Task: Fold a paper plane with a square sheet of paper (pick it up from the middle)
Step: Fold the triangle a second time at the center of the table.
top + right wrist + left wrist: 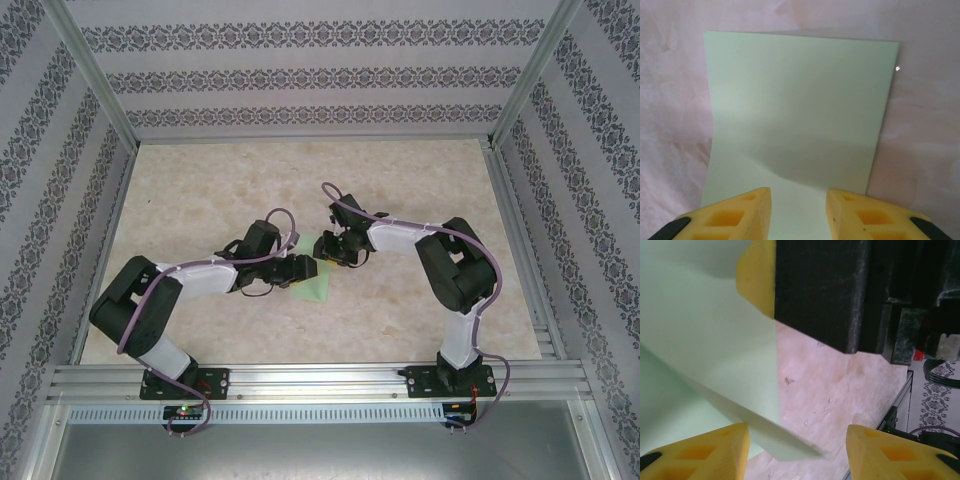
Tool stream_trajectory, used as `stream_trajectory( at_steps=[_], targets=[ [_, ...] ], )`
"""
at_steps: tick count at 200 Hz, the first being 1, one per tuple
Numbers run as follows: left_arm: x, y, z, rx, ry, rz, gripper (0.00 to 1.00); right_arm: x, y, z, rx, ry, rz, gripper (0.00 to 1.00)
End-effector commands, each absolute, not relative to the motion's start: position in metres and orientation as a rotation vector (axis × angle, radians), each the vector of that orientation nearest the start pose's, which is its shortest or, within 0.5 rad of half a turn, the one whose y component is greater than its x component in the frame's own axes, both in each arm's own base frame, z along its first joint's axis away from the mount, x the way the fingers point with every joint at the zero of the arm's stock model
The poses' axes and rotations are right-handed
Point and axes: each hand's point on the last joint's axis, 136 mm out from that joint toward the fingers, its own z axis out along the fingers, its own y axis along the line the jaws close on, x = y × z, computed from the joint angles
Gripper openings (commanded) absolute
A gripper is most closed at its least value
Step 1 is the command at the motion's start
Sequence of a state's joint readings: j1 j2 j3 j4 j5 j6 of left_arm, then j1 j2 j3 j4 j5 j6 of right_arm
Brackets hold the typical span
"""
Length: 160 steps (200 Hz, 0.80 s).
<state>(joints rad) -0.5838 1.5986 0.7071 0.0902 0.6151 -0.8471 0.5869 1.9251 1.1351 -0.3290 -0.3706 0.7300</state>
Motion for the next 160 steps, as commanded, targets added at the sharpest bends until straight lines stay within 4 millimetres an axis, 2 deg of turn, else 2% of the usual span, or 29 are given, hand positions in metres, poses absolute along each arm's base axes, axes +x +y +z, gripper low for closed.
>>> stream_trajectory(
  at_steps=[1,29,47,67,84,125,160],
  targets=[
    [0.276,-0.306,0.087,0.041,2.565,-1.393,0.56,0.311,0.286,-0.001,0.059,2.948,0.872,0.37],
    [0.28,-0.307,0.079,0.031,2.579,-1.381,0.57,0.315,0.288,0.01,0.064,2.918,0.968,0.36],
    [0.279,-0.306,0.071,0.026,2.599,-1.361,0.57,0.321,0.29,0.027,0.051,2.859,1.041,0.37],
    [0.279,-0.303,0.065,0.014,2.618,-1.332,0.53,0.324,0.293,0.049,-0.002,2.784,1.141,0.4],
    [0.279,-0.3,0.061,0.009,2.631,-1.306,0.47,0.32,0.292,0.059,-0.058,2.757,1.183,0.39],
    [0.278,-0.295,0.056,0.0,2.654,-1.261,0.37,0.301,0.281,0.063,-0.147,2.76,1.168,0.37],
    [0.278,-0.293,0.054,-0.006,2.667,-1.237,0.3,0.29,0.277,0.054,-0.165,2.792,1.151,0.35]
  ],
)
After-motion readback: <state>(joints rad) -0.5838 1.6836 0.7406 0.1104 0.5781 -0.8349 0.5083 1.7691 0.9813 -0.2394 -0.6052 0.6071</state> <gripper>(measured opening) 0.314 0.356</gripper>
